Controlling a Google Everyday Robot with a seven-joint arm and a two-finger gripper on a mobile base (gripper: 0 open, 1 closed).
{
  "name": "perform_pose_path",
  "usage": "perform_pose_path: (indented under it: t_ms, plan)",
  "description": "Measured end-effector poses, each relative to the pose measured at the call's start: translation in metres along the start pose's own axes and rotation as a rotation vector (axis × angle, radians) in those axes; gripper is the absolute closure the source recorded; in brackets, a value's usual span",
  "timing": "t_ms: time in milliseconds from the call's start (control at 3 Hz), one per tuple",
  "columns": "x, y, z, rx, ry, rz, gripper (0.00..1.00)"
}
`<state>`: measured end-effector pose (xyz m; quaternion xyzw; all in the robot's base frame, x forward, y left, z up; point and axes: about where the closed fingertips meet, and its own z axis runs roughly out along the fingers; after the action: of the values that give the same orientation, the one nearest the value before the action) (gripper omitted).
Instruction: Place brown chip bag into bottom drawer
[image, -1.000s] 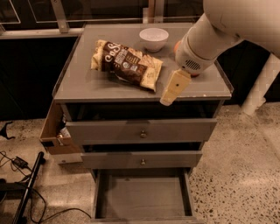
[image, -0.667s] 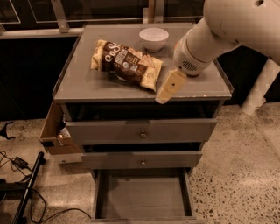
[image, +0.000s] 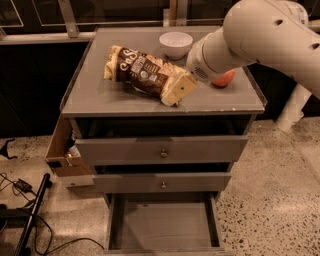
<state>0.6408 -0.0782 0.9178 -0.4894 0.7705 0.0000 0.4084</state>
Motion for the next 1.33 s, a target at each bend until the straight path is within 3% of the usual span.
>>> perform_pose_path:
  t_ms: [333,1333]
  plan:
    - [-0.016,-0.011,0.022,0.021,-0.054,0.030,0.00]
    - [-0.050,-0.020,0.105,-0.055,-0.112,0.089,0.00]
